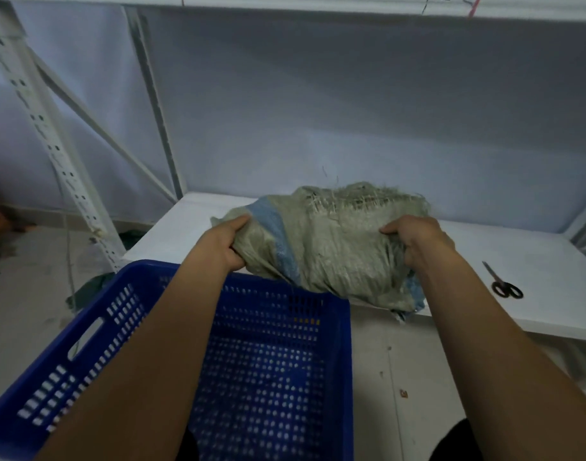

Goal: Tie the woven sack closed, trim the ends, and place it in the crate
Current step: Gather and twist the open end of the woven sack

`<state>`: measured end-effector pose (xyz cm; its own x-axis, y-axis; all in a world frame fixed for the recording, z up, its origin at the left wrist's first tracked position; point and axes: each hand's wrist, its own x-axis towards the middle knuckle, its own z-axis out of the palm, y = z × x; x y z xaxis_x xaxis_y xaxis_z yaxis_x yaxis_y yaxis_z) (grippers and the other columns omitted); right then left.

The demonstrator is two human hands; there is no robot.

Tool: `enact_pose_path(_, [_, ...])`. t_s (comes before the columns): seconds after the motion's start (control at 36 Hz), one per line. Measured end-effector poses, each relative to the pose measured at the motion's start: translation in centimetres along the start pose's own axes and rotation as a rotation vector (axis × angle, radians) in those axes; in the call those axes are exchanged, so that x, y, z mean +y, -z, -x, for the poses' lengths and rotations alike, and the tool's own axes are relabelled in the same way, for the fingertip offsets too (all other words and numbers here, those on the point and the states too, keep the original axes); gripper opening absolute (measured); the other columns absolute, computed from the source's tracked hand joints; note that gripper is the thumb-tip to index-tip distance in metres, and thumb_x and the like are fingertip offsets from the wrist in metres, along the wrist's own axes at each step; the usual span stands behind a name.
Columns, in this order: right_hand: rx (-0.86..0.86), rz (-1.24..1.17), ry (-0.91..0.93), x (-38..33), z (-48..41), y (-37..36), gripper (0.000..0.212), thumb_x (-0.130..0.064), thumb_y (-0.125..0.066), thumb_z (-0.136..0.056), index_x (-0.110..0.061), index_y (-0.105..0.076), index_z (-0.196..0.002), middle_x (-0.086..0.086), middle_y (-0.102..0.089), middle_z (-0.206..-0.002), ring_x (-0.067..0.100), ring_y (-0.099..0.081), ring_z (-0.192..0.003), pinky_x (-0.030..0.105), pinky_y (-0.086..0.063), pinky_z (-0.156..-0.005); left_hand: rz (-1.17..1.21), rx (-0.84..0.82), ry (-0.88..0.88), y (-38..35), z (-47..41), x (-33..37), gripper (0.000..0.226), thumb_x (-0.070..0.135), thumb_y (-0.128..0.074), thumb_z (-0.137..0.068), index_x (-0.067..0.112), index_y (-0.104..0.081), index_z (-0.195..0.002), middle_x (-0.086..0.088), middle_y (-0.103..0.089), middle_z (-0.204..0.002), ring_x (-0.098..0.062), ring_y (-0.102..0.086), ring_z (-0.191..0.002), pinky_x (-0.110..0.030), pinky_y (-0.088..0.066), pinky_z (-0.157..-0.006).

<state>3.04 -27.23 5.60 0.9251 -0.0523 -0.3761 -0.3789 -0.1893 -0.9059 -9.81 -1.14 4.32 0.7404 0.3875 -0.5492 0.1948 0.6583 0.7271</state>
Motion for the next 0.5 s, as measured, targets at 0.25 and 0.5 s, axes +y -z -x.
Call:
enact_pose_path(0.25, [-0.021, -0.199, 0.044, -0.3, 0.8, -1.8, 0.074, 0.006, -0.074, -0.075, -0.001, -0.047, -0.143, 0.018, -0.064, -0.123, 0.036, -0.066, -0.100, 0.057, -0.058, -0.083, 0.070, 0.033, -0.058, -2.3, 0.6, 0.0, 0.044, 0.026, -0.057, -0.100, 0.005, -0.051, -0.139, -0.012, -0.058, -0.134, -0.029, -0.054, -0.125, -0.039, -0.044, -0.087])
enact_pose_path(0.5, [-0.108, -0.281, 0.293, -0.9, 5.0, -5.5, 0.042, -0.001, -0.072, -0.080, -0.003, -0.061, -0.121, 0.017, -0.070, -0.110, 0.034, -0.070, -0.094, 0.051, -0.061, -0.084, -0.002, -0.186, -0.277, -5.3, 2.2, -1.6, 0.060, 0.043, -0.077, -0.081, 0.015, -0.060, -0.130, -0.010, -0.074, -0.109, -0.027, -0.072, -0.096, -0.039, -0.060, -0.072])
